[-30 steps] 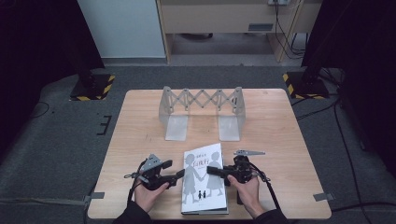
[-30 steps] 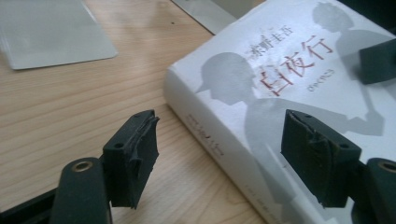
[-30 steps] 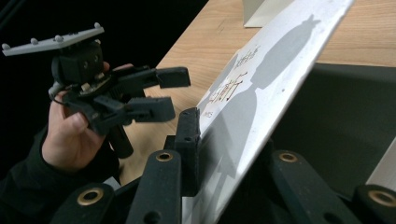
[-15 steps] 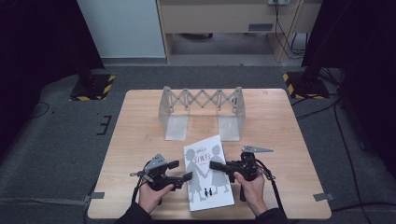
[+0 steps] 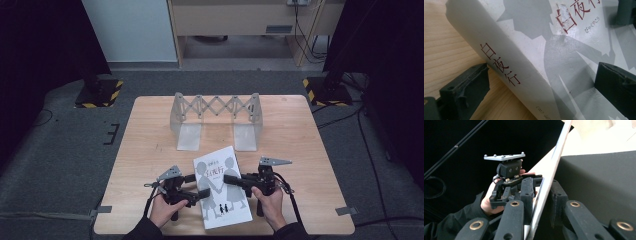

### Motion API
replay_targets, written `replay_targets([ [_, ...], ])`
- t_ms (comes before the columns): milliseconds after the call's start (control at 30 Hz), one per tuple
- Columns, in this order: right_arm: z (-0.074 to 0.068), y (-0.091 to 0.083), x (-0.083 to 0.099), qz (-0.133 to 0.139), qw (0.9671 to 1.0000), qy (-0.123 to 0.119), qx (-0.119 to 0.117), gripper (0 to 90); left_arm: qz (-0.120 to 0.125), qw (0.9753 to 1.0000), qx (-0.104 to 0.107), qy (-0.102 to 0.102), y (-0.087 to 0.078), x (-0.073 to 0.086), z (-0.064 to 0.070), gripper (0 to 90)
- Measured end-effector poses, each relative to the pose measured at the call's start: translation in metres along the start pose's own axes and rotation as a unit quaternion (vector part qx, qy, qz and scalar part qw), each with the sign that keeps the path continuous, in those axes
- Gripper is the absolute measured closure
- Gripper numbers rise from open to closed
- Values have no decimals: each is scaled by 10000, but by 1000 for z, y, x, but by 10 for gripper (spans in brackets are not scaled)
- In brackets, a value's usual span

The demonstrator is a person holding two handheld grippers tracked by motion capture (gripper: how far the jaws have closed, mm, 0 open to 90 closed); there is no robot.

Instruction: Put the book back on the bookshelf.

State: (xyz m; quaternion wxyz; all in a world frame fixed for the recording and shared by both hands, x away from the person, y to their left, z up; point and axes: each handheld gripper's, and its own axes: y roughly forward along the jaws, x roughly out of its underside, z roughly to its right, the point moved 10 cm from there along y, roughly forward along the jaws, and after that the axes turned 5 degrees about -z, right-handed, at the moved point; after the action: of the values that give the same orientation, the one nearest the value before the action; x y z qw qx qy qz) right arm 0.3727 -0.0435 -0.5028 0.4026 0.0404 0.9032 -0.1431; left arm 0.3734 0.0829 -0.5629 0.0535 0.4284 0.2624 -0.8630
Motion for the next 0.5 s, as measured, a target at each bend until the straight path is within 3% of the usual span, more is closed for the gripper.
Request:
replay_targets([
  [33, -2, 0, 1, -58, 9999, -34, -99, 769, -28, 9993, 355, -132, 4, 2, 6, 0],
  [100, -6, 1, 1, -114, 9997, -113, -178, 771, -94, 9988, 453, -163, 4, 3, 9, 0],
  [300, 5, 2, 4, -211, 9998, -6, 39, 767, -219, 9984, 391, -343, 8, 6, 4, 0],
  [433, 10, 1, 6, -261, 9995, -25, 147, 761, -276, 9982, 386, -375, 10, 8, 2, 2],
  [500, 16, 1, 8, -267, 9989, -142, 349, 746, -355, 9975, 378, -489, 11, 11, 0, 4],
])
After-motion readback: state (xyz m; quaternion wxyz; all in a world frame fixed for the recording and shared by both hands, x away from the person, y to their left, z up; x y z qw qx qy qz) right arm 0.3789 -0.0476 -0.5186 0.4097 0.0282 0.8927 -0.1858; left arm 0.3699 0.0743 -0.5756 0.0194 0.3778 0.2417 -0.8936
